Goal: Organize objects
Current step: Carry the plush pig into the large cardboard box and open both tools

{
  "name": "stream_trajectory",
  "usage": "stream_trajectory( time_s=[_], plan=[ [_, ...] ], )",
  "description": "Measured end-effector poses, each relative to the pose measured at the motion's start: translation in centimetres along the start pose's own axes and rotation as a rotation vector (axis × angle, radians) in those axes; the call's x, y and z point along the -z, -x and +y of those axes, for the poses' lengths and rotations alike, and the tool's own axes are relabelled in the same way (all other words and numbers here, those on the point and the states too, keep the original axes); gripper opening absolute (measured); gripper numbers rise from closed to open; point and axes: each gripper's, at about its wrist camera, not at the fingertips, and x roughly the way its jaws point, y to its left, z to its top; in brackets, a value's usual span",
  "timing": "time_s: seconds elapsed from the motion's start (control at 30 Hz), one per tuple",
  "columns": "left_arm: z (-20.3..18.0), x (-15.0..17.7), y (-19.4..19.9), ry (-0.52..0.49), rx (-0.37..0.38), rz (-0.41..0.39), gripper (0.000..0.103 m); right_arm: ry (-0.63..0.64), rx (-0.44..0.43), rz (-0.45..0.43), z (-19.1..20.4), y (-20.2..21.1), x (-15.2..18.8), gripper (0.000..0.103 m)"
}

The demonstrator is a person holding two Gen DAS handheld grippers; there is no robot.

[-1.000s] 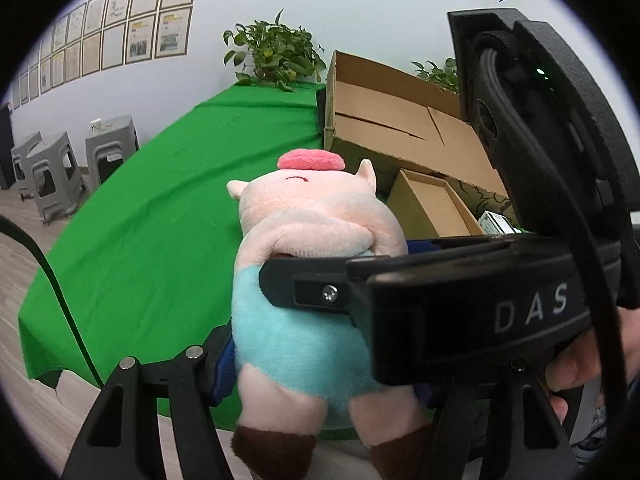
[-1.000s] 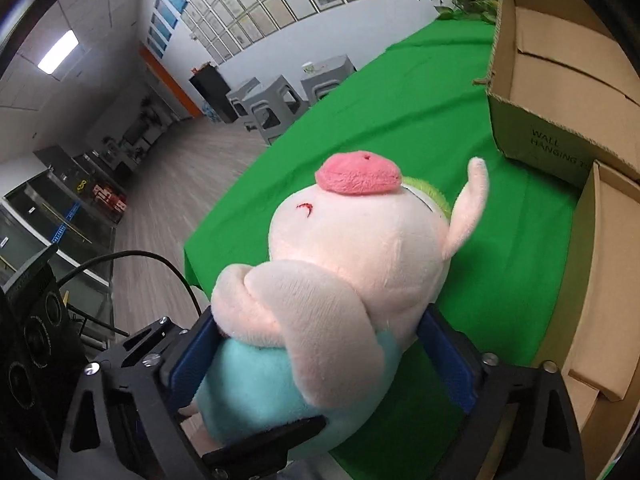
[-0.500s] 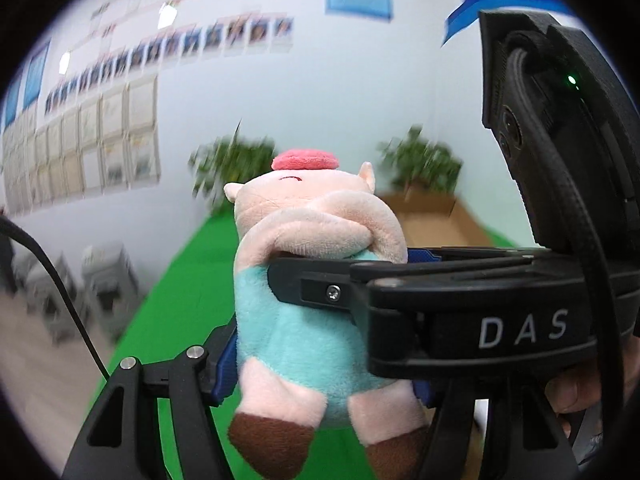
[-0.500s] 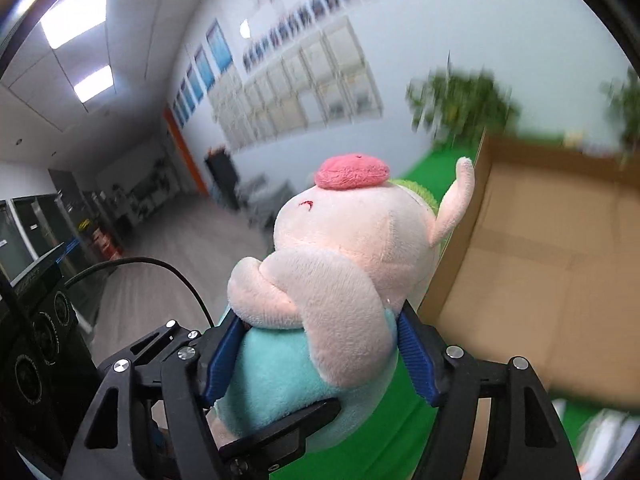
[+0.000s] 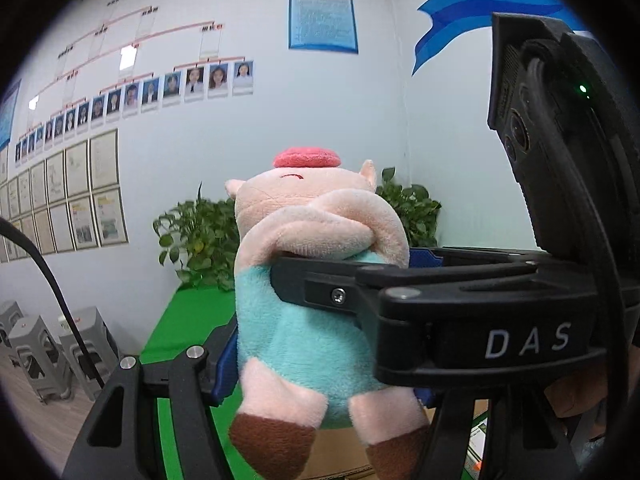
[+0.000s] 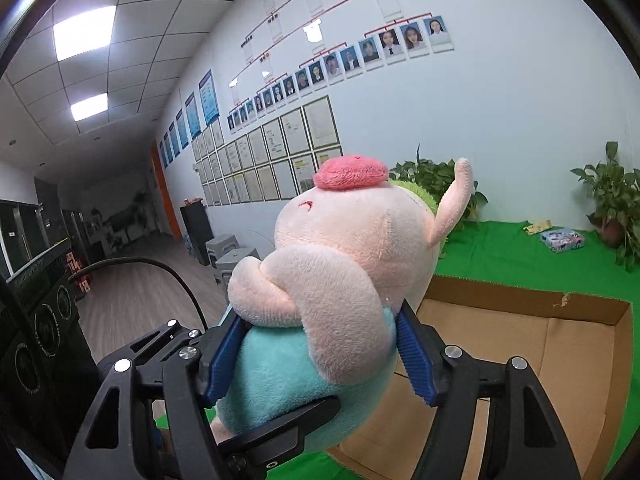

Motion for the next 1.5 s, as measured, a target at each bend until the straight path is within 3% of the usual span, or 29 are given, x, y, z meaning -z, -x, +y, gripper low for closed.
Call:
stream_trajectory(
  time_s=[0.23, 0.53, 0.77, 0.93, 1.13, 1.37, 1.5],
  plan=[
    [1.0, 2.2, -3.0, 0.031, -0.009, 0.076, 0.066, -0.048, -0.026, 0.071, -3.6, -11.3, 2.6, 0.067],
    [2.1, 5.0, -6.6, 0.057, -0.019, 0.183, 0.066, -0.105, -0.066, 0.149, -7.5, -20.0, 5.6, 0.065],
    [3.0, 10.0, -10.6, 0.112, -0.011, 0.366, 0.066, -0.222, -0.094, 0.265, -13.1, -26.1, 13.9, 0.065],
    [2.8, 12.2, -11.7, 0.117, -0.036, 0.447, 0.068, -0.303, -0.117, 0.309, -16.0, -29.9, 19.1, 0.065],
    [1.3, 13.4, -10.4, 0.103, -0.054, 0.475, 0.073, -0.297, -0.126, 0.341, -17.1, -30.8, 21.9, 0.065],
    [2.7, 13.2, -8.0, 0.147, -0.044, 0.449, 0.075, -0.298, -0.090, 0.413, -16.8, -32.6, 22.7, 0.065],
    [3.7, 13.2, -6.5, 0.177, -0.056, 0.427, 0.075, -0.310, -0.082, 0.420, -16.7, -33.7, 23.8, 0.073]
  ],
)
